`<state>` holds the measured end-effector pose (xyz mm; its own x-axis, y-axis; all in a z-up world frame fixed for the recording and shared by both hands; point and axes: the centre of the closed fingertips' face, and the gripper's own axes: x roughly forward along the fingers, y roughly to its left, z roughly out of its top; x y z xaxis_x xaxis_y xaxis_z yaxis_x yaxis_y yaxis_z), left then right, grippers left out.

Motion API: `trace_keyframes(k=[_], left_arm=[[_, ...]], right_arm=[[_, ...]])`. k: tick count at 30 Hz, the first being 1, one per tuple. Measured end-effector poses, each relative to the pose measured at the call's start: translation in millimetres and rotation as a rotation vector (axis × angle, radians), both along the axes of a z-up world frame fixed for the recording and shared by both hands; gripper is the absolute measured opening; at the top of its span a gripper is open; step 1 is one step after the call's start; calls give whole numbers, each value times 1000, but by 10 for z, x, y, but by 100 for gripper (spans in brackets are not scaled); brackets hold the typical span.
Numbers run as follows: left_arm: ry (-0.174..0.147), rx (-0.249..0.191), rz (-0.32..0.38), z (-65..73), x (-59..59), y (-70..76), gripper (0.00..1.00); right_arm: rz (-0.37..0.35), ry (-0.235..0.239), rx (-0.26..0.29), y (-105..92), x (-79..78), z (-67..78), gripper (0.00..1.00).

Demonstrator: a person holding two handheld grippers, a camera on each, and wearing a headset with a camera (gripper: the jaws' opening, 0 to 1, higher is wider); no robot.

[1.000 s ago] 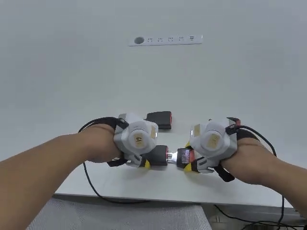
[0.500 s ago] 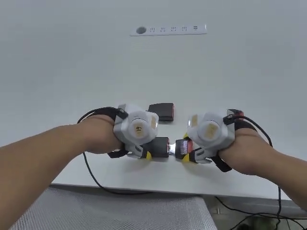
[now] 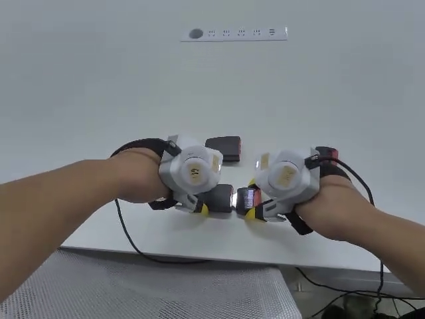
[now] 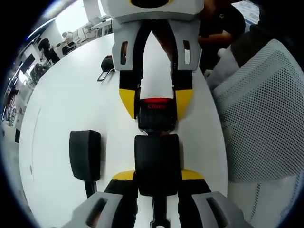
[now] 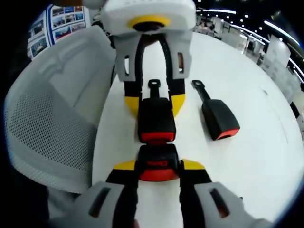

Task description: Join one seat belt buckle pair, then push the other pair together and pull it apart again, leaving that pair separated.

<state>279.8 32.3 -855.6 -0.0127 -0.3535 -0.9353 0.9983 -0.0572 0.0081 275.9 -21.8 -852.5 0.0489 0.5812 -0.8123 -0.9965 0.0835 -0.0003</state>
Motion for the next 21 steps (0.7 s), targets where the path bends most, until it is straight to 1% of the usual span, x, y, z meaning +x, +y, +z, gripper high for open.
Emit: trace_keyframes(k=[2, 4, 6, 7, 10, 17, 21], left_arm=[[1, 19, 27, 0, 0, 26, 32], [-1, 11, 37, 0, 4, 25, 32], [6, -6, 49, 2, 16, 42, 32], [15, -21, 62, 2, 24, 45, 32], [16, -29, 58, 1, 21, 42, 32], [13, -29, 53, 1, 15, 37, 32], [12, -28, 55, 3, 13, 36, 32]], right_arm=[[10, -10, -4, -18, -17, -2, 31], [20, -9, -1, -40, -22, 0, 31], [25, -8, 5, -52, -14, 6, 31], [25, -10, 6, -55, -9, 9, 31], [22, -10, 13, -66, -6, 10, 31], [19, -9, 8, -65, -14, 9, 31], [19, 0, 13, -65, -10, 9, 32]])
